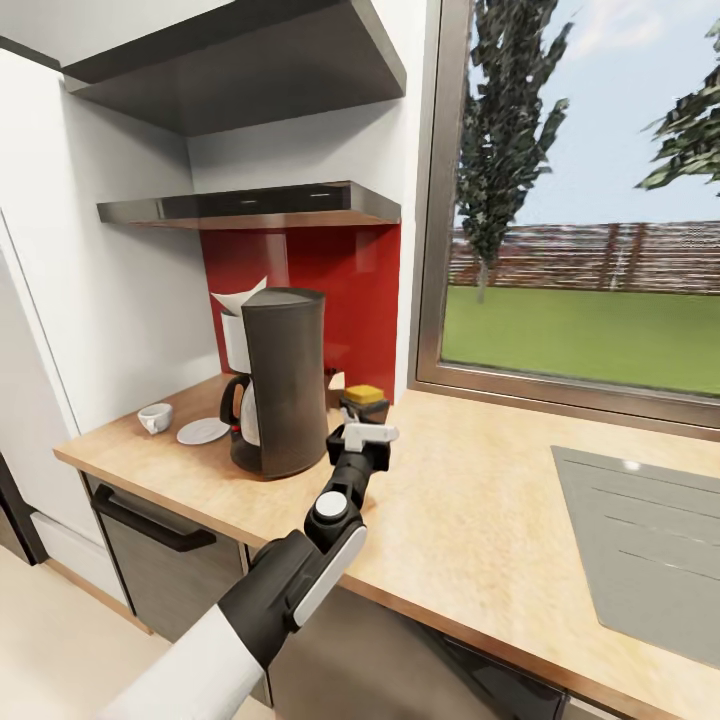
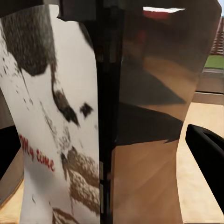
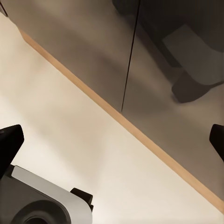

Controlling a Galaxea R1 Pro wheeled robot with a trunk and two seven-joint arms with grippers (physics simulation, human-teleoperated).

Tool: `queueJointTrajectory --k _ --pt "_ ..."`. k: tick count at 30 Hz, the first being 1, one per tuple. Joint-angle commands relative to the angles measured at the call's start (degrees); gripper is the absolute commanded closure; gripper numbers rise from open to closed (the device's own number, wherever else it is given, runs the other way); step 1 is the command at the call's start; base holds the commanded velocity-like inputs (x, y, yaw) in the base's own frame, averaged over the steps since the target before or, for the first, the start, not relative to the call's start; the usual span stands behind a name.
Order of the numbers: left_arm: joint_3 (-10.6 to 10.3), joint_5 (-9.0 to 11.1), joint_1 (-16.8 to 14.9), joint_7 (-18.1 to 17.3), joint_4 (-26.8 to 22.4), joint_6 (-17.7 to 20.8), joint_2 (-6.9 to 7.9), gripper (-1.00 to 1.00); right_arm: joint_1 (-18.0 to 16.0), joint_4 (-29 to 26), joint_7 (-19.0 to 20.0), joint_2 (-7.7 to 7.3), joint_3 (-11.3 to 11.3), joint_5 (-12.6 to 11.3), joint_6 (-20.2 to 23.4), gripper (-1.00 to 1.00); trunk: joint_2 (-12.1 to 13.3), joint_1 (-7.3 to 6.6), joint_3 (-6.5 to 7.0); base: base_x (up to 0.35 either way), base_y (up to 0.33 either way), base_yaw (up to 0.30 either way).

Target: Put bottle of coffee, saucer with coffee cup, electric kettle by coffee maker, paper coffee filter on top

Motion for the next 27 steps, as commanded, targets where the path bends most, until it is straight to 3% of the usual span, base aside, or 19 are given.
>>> queueJointTrajectory --k 1,7,13,27 --pt "-0.11 0.23 -0.07 0.36 0.23 -0.15 0.00 1.00 -0.02 0.05 0.31 0.00 0.36 -0.62 -0.16 -1.00 -0.04 0.00 -0.05 0.000 0.000 0.000" --pt "-0.11 0.29 -0.14 -0.08 2.05 -2.48 0.00 1.00 -0.02 0.05 0.31 0.00 0.35 -0.58 -0.16 -1.00 -0.04 0.00 -0.05 0.000 0.000 0.000" --pt "-0.11 0.31 -0.16 -2.74 2.57 -3.04 0.00 1.00 -0.02 0.05 0.31 0.00 0.33 -0.57 -0.12 -1.00 -0.04 0.00 -0.05 0.000 0.000 0.000" --pt "-0.11 0.32 -0.17 -3.08 2.68 -6.37 0.00 1.00 -0.02 0.05 0.31 0.00 0.33 -0.58 -0.11 -1.00 -0.04 0.00 -0.05 0.000 0.000 0.000"
